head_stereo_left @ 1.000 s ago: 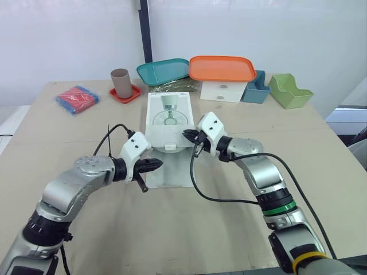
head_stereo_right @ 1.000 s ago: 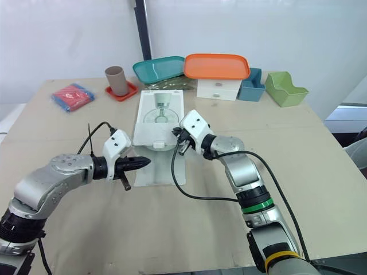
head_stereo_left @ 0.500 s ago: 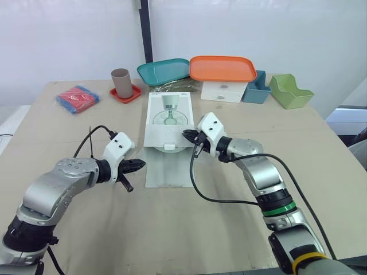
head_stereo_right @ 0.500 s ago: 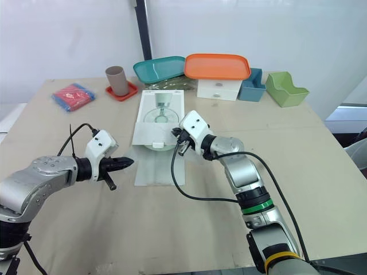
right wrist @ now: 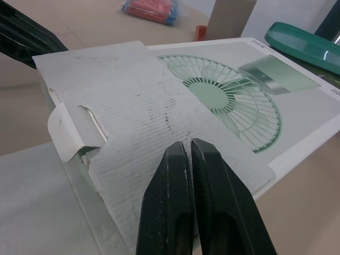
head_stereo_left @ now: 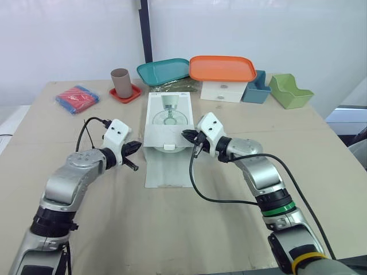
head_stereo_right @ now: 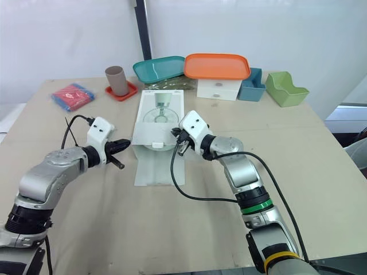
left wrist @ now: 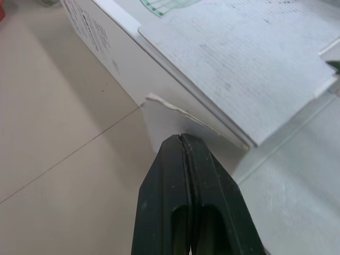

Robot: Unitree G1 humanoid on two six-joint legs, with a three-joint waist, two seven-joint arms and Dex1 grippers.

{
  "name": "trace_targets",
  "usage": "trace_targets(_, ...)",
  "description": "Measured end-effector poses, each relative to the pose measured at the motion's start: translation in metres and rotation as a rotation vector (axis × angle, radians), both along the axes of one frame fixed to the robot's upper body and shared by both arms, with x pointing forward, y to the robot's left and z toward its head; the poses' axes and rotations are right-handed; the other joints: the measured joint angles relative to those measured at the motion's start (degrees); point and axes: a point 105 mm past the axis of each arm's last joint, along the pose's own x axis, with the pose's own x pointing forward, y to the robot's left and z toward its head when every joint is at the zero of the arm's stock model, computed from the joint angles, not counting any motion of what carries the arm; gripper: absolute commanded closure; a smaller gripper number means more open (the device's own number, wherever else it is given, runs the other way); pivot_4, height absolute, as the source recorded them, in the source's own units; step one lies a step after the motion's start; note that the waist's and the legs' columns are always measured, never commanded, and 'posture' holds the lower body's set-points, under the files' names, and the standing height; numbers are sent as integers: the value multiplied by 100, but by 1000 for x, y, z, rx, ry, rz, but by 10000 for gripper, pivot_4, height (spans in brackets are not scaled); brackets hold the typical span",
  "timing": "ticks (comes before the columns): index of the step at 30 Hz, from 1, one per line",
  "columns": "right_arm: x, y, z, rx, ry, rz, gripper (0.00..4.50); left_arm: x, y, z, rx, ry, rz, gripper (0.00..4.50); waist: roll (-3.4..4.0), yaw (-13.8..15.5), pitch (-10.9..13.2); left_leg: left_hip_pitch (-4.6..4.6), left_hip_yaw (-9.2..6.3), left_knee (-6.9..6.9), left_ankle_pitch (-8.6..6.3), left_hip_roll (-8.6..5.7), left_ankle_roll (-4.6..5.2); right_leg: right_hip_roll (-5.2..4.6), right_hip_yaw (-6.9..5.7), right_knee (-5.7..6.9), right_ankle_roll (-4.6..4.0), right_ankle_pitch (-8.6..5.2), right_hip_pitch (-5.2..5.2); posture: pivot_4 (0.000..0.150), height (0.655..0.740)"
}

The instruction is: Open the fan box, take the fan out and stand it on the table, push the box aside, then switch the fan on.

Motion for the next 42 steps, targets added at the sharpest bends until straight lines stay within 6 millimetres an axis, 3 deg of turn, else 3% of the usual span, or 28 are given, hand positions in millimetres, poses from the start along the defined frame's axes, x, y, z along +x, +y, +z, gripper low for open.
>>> trace_targets(17, 1, -3, 0, -1, 7, -14, 43288, 7, -18, -14, -75, 11, 24, 45000, -2, 63, -2, -2, -9, 0, 6, -5, -10, -3, -3, 0, 0, 0, 4, 1500, 7400)
trace_targets(42, -1, -2, 0, 3, 5, -6, 43288, 6, -8, -2, -107, -32, 20, 45000, -2, 61, -2, -3, -8, 0, 7, -4, -13, -2, -4, -1, 0, 0, 2, 1500, 7400)
